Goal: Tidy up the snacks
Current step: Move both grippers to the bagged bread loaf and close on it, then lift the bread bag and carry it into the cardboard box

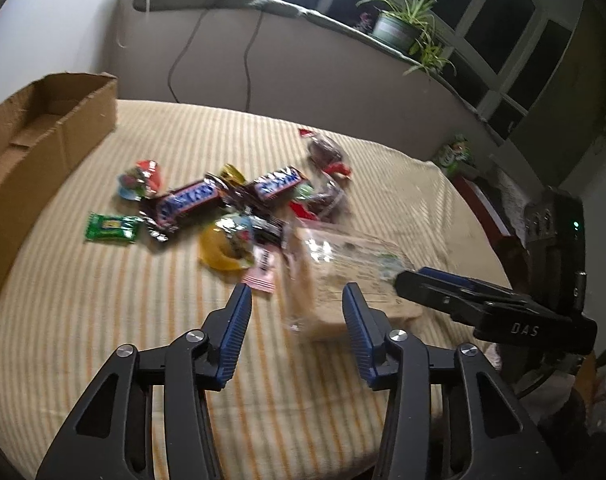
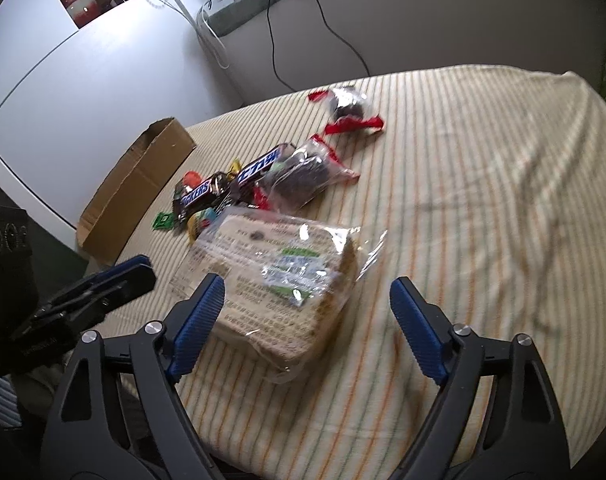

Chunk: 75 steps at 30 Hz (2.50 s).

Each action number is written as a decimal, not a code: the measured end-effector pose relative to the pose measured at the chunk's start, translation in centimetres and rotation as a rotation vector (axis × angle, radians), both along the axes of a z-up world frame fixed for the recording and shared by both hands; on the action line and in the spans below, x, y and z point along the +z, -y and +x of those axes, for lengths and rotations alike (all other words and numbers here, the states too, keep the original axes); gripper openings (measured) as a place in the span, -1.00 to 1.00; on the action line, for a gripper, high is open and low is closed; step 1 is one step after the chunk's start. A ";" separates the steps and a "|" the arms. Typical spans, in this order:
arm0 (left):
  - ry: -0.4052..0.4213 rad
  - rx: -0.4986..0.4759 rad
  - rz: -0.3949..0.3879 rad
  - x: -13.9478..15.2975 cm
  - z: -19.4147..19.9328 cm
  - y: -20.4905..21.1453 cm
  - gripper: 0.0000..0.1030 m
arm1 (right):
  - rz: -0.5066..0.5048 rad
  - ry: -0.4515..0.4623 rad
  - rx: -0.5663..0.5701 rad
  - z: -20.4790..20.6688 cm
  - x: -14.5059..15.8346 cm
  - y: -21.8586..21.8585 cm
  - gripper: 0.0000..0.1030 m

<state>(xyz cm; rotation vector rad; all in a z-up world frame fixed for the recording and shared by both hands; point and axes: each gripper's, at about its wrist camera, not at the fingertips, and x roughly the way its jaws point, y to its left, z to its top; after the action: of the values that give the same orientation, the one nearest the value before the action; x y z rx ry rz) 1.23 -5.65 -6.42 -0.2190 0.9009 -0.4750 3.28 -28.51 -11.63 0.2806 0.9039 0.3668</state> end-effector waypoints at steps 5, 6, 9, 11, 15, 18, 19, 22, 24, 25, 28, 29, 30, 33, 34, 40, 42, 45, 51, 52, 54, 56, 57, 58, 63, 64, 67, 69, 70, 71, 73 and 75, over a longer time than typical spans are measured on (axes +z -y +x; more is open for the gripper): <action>-0.037 -0.041 -0.020 -0.7 0.5 0.7 -0.17 | 0.029 -0.036 0.009 0.2 -0.7 -0.2 0.68; -0.044 -0.043 -0.024 -0.9 0.6 0.8 -0.17 | 0.032 -0.043 0.009 0.3 -0.8 -0.2 0.68; -0.074 -0.055 -0.048 -1.5 0.9 0.7 -0.17 | 0.051 -0.064 0.012 0.6 -1.2 -0.2 0.68; -0.092 -0.060 -0.065 -1.9 1.1 0.7 -0.17 | 0.058 -0.069 0.018 0.9 -1.3 -0.2 0.66; -0.107 -0.065 -0.078 -2.2 1.2 0.7 -0.17 | 0.072 -0.082 0.040 1.1 -1.5 -0.4 0.47; -0.108 -0.073 -0.078 -2.1 1.1 0.7 -0.19 | 0.074 -0.086 0.053 1.3 -1.5 -0.8 0.41; -0.108 -0.078 -0.078 -2.2 1.1 0.9 -0.22 | 0.071 -0.085 0.054 1.3 -1.5 -0.9 0.40; -0.103 -0.085 -0.073 -2.1 0.9 1.2 -0.22 | 0.073 -0.086 0.054 1.3 -1.4 -0.9 0.32; -0.101 -0.084 -0.071 -2.1 1.0 1.4 -0.22 | 0.064 -0.085 0.058 1.2 -1.3 -1.1 0.30; -0.097 -0.083 -0.069 -2.0 0.9 1.4 -0.22 | 0.055 -0.083 0.059 1.2 -1.2 -1.2 0.29; -0.086 -0.078 -0.062 -1.8 0.7 1.3 -0.22 | 0.030 -0.076 0.069 1.2 -0.9 -1.7 0.27; -0.082 -0.075 -0.061 -1.7 0.6 1.3 -0.22 | 0.024 -0.073 0.072 1.3 -0.8 -1.9 0.26; -0.078 -0.071 -0.062 -1.6 0.6 1.1 -0.22 | 0.021 -0.071 0.076 1.3 -0.7 -2.0 0.26; -0.064 -0.059 -0.064 -1.2 0.3 0.6 -0.22 | 0.013 -0.064 0.090 1.4 -0.4 -2.5 0.26; -0.057 -0.051 -0.063 -1.0 0.2 0.3 -0.22 | 0.010 -0.060 0.097 1.5 -0.2 -2.7 0.26; -0.013 0.005 -0.069 0.4 0.2 -1.8 -0.22 | -0.016 -0.027 0.156 2.0 1.5 -4.9 0.26; 0.001 0.023 -0.067 0.7 0.2 -2.5 -0.22 | -0.022 -0.014 0.173 2.3 2.1 -5.7 0.26; 0.026 0.060 -0.066 1.4 0.2 -4.0 -0.22 | -0.036 0.007 0.204 2.9 2.9 -7.4 0.26; 0.067 0.138 -0.068 2.6 0.4 -7.4 -0.22 | -0.064 0.058 0.285 3.9 4.8 -11.4 0.26; 0.075 0.156 -0.067 2.8 0.4 -8.2 -0.22 | -0.066 0.066 0.298 4.1 5.1 -12.1 0.26; 0.086 0.181 -0.066 3.1 0.5 -9.4 -0.22 | -0.069 0.079 0.323 4.5 5.6 -13.5 0.26; 0.098 0.208 -0.059 3.4 0.5 -10.6 -0.22 | -0.074 0.095 0.346 4.9 6.1 -14.9 0.26; 0.103 0.220 -0.057 3.5 0.6 -11.2 -0.22 | -0.075 0.102 0.358 5.1 6.3 -15.6 0.26; 0.108 0.234 -0.055 3.7 0.6 -11.9 -0.22 | -0.075 0.108 0.371 5.3 6.6 -16.4 0.26; 0.121 0.304 -0.046 4.1 1.0 -14.5 -0.22 | -0.077 0.124 0.433 6.7 7.2 -19.9 0.26; 0.125 0.321 -0.046 4.1 1.1 -15.2 -0.22 | -0.080 0.128 0.447 7.0 7.4 -20.7 0.26; 0.139 0.363 -0.043 4.3 1.6 -17.0 -0.22 | -0.079 0.140 0.484 7.8 7.9 -22.8 0.26; 0.146 0.386 -0.037 4.4 1.8 -18.0 -0.22 | -0.072 0.142 0.509 8.2 8.1 -23.8 0.26; 0.148 0.400 -0.034 4.3 1.9 -18.6 -0.22 | -0.069 0.143 0.522 8.5 8.2 -24.5 0.26; 0.150 0.411 -0.033 4.3 2.0 -19.0 -0.22 | -0.067 0.145 0.533 8.7 8.3 -25.0 0.26; 0.149 0.436 -0.031 4.1 2.3 -20.2 -0.22 | -0.066 0.149 0.560 9.3 8.4 -26.3 0.26; 0.146 0.455 -0.025 3.8 2.6 -21.0 -0.22 | -0.071 0.155 0.584 9.8 8.5 -27.6 0.26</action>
<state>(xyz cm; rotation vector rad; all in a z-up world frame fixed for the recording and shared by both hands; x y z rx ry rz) 3.84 15.34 -2.63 -0.3966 0.6755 -0.0775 13.11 -0.96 -3.17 -0.0852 0.8322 0.8811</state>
